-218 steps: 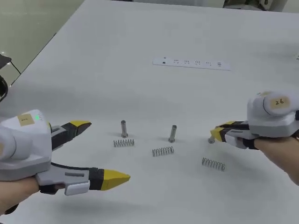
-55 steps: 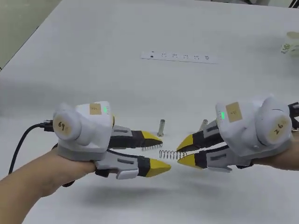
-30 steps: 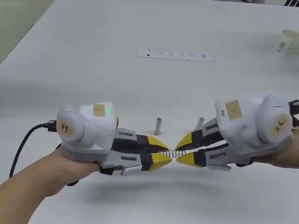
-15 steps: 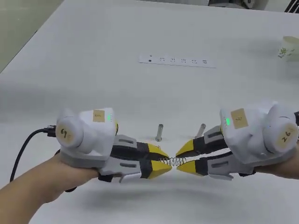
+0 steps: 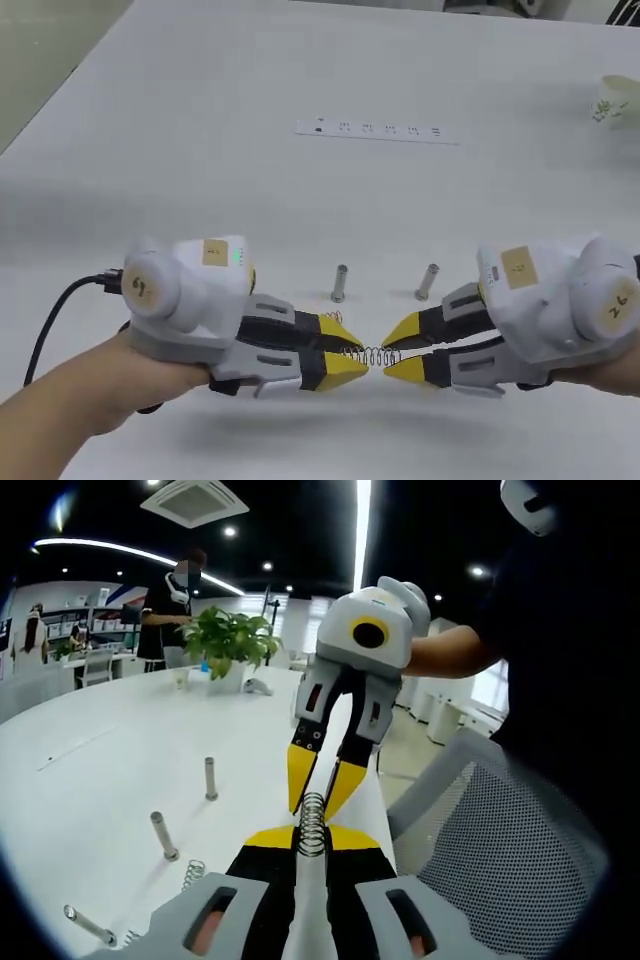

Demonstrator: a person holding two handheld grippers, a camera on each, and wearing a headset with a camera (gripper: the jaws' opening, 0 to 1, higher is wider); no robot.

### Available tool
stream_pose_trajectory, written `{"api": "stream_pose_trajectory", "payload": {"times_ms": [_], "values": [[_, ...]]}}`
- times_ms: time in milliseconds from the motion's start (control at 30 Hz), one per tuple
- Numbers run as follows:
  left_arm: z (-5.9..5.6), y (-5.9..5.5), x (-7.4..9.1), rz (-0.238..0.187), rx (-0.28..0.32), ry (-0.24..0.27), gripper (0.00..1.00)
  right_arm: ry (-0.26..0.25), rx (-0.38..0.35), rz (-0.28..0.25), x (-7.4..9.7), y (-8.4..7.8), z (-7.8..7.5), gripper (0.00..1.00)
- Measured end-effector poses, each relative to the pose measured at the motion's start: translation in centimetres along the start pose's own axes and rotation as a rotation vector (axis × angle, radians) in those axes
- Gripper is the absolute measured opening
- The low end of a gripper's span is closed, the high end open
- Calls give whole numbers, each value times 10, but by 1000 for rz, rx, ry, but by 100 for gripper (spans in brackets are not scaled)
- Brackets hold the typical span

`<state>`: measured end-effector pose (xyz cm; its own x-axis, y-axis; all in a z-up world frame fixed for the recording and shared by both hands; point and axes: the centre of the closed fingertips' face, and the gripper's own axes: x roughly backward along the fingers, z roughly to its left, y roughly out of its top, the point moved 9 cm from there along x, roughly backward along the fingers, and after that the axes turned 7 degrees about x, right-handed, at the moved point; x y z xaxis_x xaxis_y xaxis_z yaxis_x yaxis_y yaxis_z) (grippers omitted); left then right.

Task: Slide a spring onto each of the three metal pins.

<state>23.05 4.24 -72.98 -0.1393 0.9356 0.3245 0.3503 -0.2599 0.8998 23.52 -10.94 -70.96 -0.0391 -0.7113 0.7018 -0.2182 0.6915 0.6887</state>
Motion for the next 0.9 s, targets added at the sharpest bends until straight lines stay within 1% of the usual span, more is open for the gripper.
{"api": "stream_pose_trajectory", "payload": {"times_ms": [233, 367, 433, 500, 600, 733, 900], "values": [[1, -5, -1, 35, -24, 13, 2, 8, 27, 4, 7, 12, -3, 8], [1, -9, -2, 56, -34, 13, 2, 23, 37, -19, 9, 21, -3, 8], [0, -10, -3, 64, -41, 11, 2, 31, 24, -57, 9, 28, -4, 8], [-1, -10, -4, 59, -43, 11, 2, 34, 16, -77, 9, 31, -5, 8], [-1, -10, -3, 55, -48, 18, 2, 36, 12, -86, 8, 32, -6, 8], [-3, -9, -2, 46, -45, 12, 2, 30, -10, -129, 7, 35, -6, 7], [-4, -8, -4, 41, -46, 7, 2, 23, 6, -145, 4, 39, -5, 7]]}}
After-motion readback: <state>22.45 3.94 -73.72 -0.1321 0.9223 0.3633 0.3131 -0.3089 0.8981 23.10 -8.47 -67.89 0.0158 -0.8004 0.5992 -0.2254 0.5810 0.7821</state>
